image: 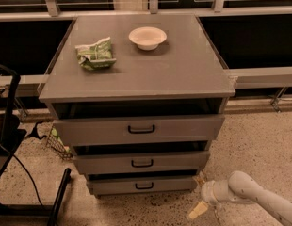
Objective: Open bottom drawer
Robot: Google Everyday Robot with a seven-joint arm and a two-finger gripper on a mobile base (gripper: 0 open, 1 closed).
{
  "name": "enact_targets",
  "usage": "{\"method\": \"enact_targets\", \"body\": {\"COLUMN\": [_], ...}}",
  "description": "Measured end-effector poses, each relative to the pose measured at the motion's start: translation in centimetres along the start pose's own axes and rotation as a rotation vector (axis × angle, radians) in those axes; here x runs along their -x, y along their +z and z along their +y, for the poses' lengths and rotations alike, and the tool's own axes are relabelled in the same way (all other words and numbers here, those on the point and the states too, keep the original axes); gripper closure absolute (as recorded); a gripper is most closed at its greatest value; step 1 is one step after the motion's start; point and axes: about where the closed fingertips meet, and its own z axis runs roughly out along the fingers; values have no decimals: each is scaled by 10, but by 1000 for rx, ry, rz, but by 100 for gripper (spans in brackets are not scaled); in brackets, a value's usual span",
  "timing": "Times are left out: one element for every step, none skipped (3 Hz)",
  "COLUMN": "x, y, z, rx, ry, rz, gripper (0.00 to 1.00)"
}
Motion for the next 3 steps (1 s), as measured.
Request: {"method": "enact_targets", "body": {"x": [-4, -6, 1], "y": [12, 30, 54], "z": [-1, -4, -9], "rx": [10, 26, 41], "ry": [-16, -42, -99], "rz": [-14, -38, -57], "gripper": [0, 0, 0]}}
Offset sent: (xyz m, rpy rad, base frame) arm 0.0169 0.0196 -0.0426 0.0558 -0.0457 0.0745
